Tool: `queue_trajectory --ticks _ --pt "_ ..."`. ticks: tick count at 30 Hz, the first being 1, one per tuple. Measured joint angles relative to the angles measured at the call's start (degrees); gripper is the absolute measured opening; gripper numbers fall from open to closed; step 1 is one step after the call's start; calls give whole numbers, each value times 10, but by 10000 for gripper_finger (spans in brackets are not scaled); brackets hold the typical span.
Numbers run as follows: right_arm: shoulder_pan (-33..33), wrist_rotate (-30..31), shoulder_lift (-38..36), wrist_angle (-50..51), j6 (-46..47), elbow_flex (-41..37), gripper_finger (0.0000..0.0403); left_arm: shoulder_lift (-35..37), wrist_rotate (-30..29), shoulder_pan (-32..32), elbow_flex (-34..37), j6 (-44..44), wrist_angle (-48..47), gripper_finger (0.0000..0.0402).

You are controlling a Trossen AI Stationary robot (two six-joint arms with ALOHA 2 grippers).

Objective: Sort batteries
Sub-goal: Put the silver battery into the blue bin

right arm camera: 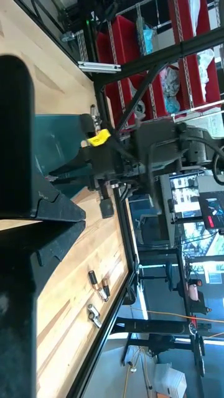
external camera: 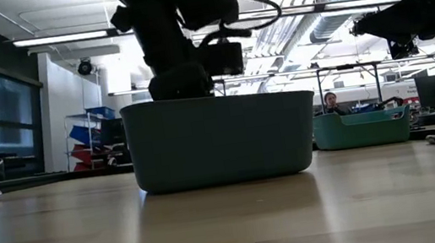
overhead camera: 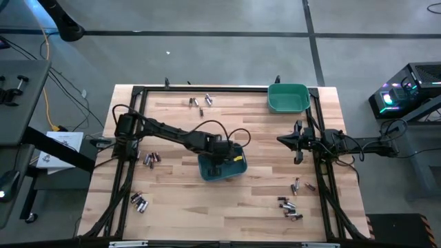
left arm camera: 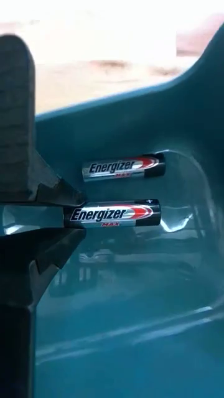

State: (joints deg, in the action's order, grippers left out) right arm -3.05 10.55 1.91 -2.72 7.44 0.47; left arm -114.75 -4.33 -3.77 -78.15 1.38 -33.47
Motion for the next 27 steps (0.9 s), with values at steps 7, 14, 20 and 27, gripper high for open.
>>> queue_trajectory --ticks 7,14,20,27 --pt "0 0 0 0 0 0 0 -18 0 0 0 0 1 30" --pt "0 0 0 0 0 0 0 -18 4 0 0 0 1 35" --pt "0 0 0 0 0 0 0 -18 8 0 0 -1 -1 77" --pt "0 0 0 0 0 0 0 -16 26 4 -9 -1 -19 141"
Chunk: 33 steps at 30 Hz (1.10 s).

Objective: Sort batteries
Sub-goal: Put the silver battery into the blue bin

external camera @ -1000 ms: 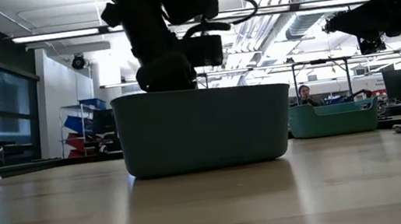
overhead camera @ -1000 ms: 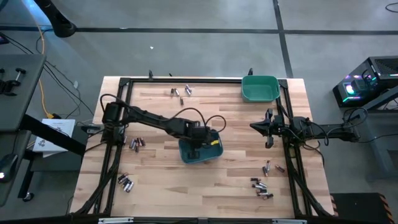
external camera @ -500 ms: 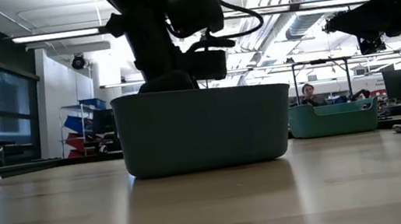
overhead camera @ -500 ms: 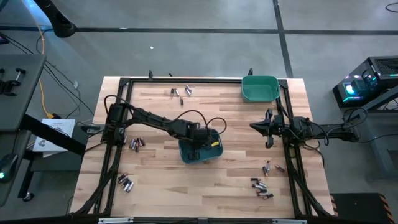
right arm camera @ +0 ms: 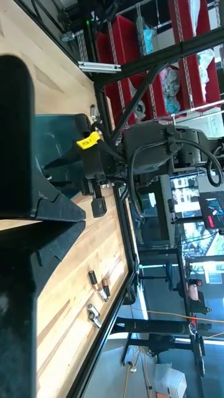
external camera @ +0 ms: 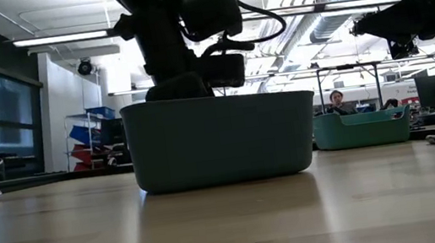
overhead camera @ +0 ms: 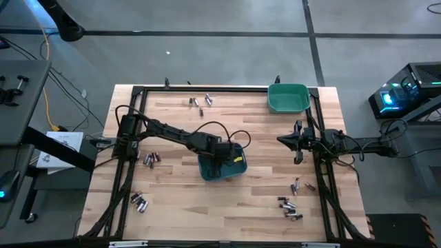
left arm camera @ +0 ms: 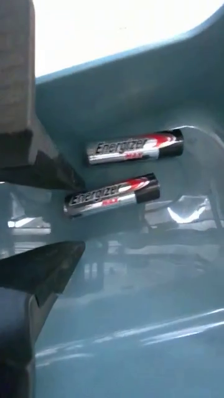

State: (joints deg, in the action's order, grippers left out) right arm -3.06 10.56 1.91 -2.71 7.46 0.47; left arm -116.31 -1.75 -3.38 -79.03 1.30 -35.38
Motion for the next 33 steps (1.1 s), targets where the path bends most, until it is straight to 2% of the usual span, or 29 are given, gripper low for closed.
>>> queue_trajectory --ticks 6,12,20,26,33 --pt "0 0 0 0 0 0 0 16 -1 7 -48 -11 -54 167" --pt "0 0 1 0 0 0 0 92 -11 20 -56 -16 -54 170" --pt "0 0 0 0 0 0 0 227 -136 60 -17 -25 -45 170" --pt "0 0 0 0 0 0 0 258 -105 173 64 26 -37 170" --pt "0 0 0 0 0 0 0 209 -104 324 103 103 -3 170"
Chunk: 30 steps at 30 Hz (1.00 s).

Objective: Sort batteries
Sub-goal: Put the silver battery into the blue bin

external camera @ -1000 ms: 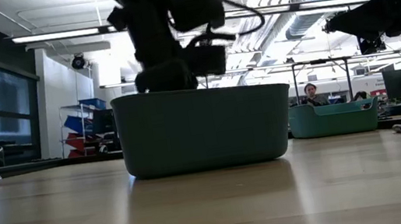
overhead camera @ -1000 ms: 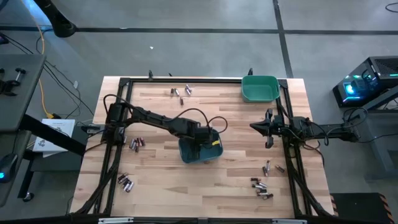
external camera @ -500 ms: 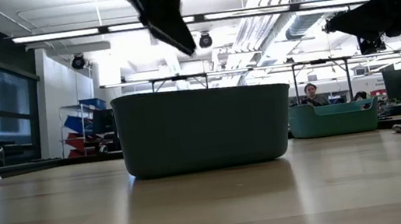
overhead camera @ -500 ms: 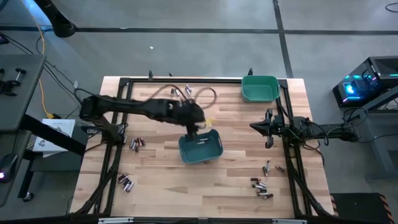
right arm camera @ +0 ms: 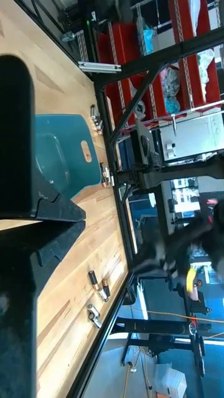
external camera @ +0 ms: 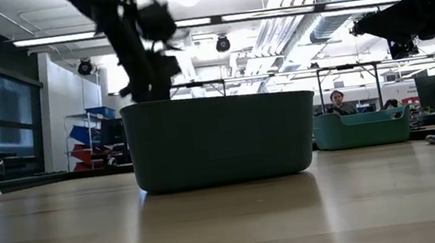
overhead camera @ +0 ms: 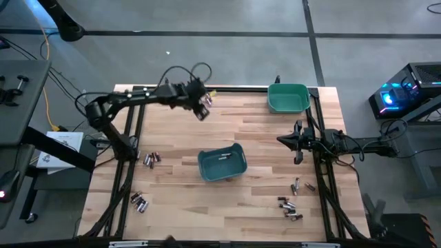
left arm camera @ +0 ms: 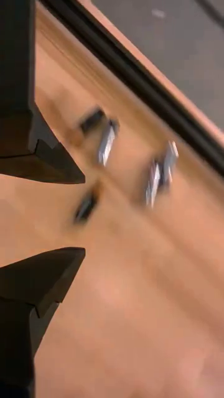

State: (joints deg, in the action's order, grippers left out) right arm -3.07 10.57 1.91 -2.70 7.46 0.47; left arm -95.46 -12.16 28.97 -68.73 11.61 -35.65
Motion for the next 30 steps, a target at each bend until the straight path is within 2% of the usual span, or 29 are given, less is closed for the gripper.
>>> queue_trajectory --ticks 5,8,10,18,30 --pt "0 0 0 0 0 0 0 -49 27 75 0 25 38 171" --pt "0 0 0 0 0 0 0 -75 61 102 0 40 76 171" --pt "0 0 0 0 0 0 0 -91 63 112 0 51 88 171" --pt "0 0 0 0 0 0 0 -144 55 119 0 83 98 170" --pt "0 0 0 0 0 0 0 -154 39 119 0 71 100 170"
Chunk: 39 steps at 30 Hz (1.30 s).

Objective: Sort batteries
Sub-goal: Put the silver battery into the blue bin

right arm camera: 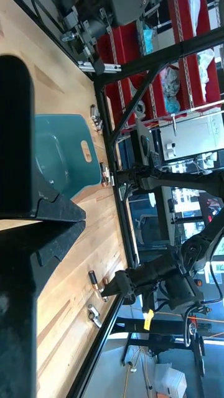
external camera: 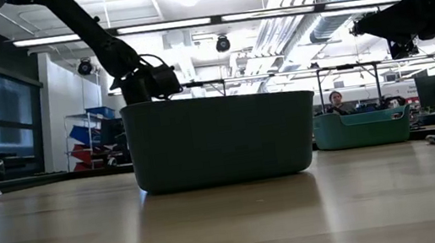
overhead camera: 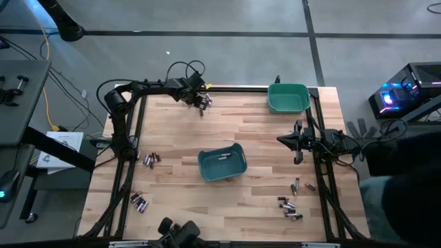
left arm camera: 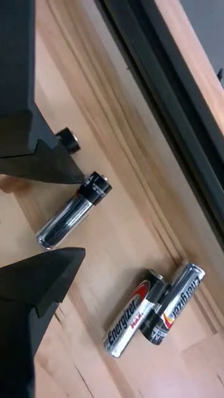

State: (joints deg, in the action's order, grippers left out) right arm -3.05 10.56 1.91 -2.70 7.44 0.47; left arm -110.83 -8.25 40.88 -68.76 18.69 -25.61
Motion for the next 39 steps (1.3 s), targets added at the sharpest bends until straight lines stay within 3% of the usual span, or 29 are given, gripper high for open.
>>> queue_trajectory --ticks 5,14,25,31,39 --pt "0 0 0 0 0 0 0 0 0 2 0 -13 0 158" --pt "0 0 0 0 0 0 0 -5 -4 13 0 -24 1 95" --pt "0 0 0 0 0 0 0 -34 -2 15 -3 -41 -1 92" --pt "0 0 0 0 0 0 0 -15 10 15 0 -89 -8 35" --pt "0 0 0 0 0 0 0 56 14 5 2 -133 -31 31"
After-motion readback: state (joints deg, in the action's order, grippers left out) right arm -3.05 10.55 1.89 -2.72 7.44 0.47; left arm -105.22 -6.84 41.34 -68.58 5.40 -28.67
